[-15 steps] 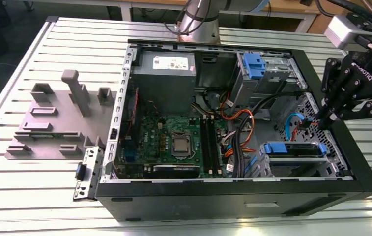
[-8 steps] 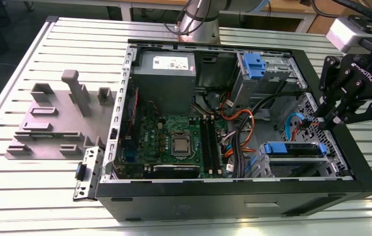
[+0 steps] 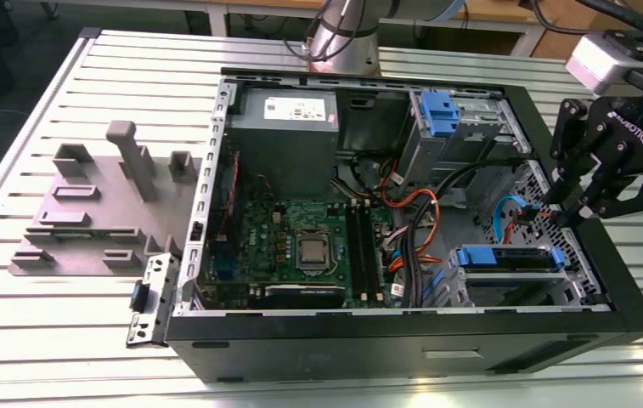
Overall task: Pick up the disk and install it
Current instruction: 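Insert the first disk wire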
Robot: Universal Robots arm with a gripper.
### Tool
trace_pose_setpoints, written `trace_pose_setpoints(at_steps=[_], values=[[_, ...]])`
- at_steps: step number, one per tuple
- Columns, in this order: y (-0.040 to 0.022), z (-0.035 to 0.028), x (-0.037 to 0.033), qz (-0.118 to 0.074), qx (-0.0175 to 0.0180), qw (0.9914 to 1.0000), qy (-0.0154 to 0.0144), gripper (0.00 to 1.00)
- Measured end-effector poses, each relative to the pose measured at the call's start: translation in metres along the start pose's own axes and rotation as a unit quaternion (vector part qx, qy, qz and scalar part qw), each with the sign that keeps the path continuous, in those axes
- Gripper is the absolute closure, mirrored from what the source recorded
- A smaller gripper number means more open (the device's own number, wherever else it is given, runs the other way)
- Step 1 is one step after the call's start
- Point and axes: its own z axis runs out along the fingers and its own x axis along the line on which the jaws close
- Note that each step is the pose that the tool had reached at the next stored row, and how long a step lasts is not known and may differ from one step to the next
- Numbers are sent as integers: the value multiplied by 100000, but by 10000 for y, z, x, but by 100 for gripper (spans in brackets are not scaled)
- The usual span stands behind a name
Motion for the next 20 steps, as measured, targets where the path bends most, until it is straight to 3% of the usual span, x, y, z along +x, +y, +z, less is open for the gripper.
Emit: trace_pose_setpoints(at_steps=[2,3,10,11,14,15,16,20], values=[[-3,18,-14,-98,-43,99998,599,63],[-4,29,-25,-173,-49,99997,717,63],[-17,87,-102,-741,3,99994,841,63],[-19,91,-110,-748,-36,99990,1215,63],[-25,94,-126,-683,-268,99936,3511,63],[-27,94,-135,-671,-311,99919,3967,63],[-31,95,-146,-670,-328,99912,4124,63],[-49,97,-169,-699,-333,99911,4155,64]])
